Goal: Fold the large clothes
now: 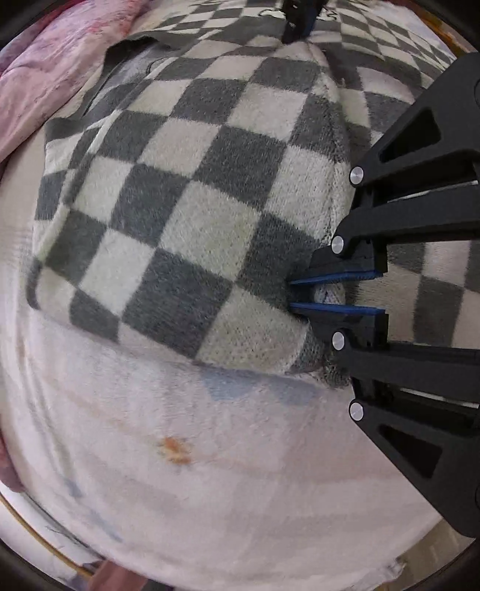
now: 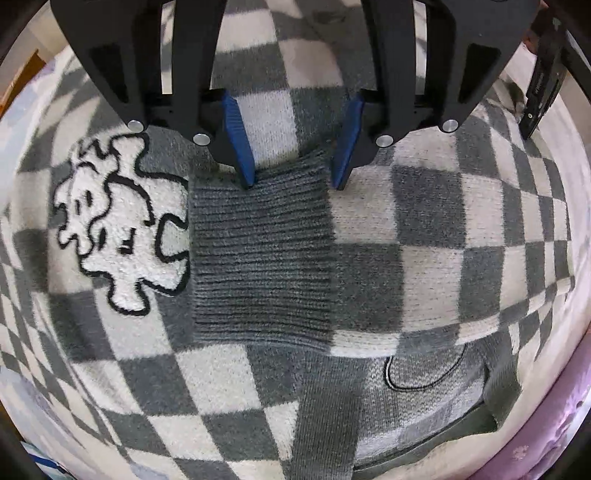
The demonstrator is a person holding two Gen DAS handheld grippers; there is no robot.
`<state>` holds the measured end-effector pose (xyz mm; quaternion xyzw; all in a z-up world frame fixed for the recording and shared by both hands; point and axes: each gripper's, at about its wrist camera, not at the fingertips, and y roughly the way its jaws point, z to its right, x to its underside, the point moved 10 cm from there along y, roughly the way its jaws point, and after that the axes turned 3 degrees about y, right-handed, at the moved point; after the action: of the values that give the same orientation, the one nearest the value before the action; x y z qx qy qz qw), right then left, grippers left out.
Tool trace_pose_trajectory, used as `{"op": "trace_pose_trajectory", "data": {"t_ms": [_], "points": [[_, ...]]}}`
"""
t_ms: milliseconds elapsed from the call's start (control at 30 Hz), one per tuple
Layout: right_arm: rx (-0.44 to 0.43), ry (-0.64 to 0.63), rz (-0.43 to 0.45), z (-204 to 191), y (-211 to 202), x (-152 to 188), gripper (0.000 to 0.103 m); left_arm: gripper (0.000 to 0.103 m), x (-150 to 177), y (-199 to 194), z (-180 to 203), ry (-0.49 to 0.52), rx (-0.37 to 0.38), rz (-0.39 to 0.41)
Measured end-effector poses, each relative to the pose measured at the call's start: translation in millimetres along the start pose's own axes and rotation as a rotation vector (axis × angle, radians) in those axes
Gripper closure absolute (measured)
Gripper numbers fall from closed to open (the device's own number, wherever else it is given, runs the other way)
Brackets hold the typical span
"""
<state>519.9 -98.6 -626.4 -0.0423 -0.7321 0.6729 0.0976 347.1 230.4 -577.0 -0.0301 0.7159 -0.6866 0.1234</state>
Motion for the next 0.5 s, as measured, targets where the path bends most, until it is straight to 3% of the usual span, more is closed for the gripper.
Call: {"op": "trace_pose_trajectory", "data": {"t_ms": [100, 167, 233, 333, 467, 500], "points": [[0.002, -0.002, -0.010, -2.1, -10.3, 17.9, 0.056, 0.090, -2.4, -7.3, 0.4, 0.002, 0.005, -0.005], [-0.014, -0.003, -0.004, -1.3, -24.6, 23.2, 0.042, 0.075, -2.4, -15.5, 3.0, -0.007, 0.029, -0.001], [-0.035, -0.013, 0.022, -4.3, -43.3, 24.7, 0.034, 0.040, -5.4, -27.0, 11.3, -0.019, 0.037, 0.010], [-0.041, -0.034, 0.055, -8.4, -67.4, 24.0, 0.025, 0.038, -9.5, -46.0, 13.5, -0.024, 0.039, 0.028], [-0.060, -0.050, 0.073, -9.6, -103.0, 22.1, 0.023, 0.029, -0.2, -66.6, 20.9, -0.047, 0.038, 0.011], [-0.069, -0.058, 0.078, -8.0, -114.4, 36.2, 0.023, 0.029, 0.3, -73.4, 23.2, -0.053, 0.047, 0.010]]}}
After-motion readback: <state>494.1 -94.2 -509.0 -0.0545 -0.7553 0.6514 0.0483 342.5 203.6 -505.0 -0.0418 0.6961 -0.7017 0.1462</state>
